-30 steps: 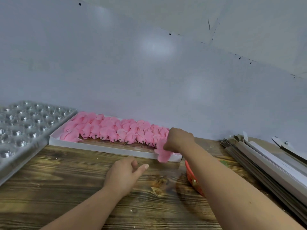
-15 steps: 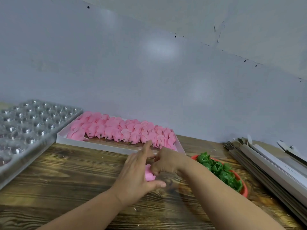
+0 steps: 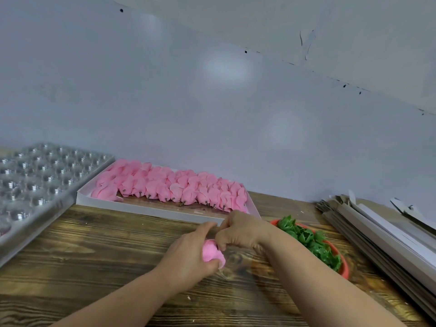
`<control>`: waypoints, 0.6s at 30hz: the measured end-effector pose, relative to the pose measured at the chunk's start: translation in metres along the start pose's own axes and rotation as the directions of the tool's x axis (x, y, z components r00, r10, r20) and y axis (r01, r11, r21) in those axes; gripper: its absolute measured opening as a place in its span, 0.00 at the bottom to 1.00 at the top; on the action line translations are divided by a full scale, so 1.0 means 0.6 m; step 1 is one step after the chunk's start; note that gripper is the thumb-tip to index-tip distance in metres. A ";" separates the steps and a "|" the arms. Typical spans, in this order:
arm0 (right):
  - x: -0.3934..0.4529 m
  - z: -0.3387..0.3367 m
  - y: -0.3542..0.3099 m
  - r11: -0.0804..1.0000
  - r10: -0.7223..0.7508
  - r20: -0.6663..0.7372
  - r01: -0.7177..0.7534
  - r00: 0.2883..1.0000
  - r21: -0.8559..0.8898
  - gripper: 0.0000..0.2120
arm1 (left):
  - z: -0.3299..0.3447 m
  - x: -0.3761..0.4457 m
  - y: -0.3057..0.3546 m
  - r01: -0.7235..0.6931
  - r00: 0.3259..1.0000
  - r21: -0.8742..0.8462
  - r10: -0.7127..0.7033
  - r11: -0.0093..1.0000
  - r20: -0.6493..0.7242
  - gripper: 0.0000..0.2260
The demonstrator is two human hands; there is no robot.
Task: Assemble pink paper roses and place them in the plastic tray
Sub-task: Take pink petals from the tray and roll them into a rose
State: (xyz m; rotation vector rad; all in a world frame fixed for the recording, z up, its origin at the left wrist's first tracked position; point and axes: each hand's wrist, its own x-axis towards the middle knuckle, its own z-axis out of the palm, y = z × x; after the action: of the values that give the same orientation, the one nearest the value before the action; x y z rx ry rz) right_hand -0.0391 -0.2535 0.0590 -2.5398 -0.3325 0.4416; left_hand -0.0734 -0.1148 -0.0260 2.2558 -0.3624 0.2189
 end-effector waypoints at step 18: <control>-0.020 0.036 0.052 0.816 -0.151 -0.163 0.216 0.975 0.536 0.07 | -0.011 0.012 -0.010 0.109 0.992 -0.246 -0.091 0.963 0.082 0.09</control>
State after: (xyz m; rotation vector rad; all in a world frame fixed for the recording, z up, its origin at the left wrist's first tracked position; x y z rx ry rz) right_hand -0.0536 -0.2733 0.0278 -1.9331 -0.3450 0.2649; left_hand -0.0647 -0.1074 -0.0238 2.0288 -0.2938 0.0380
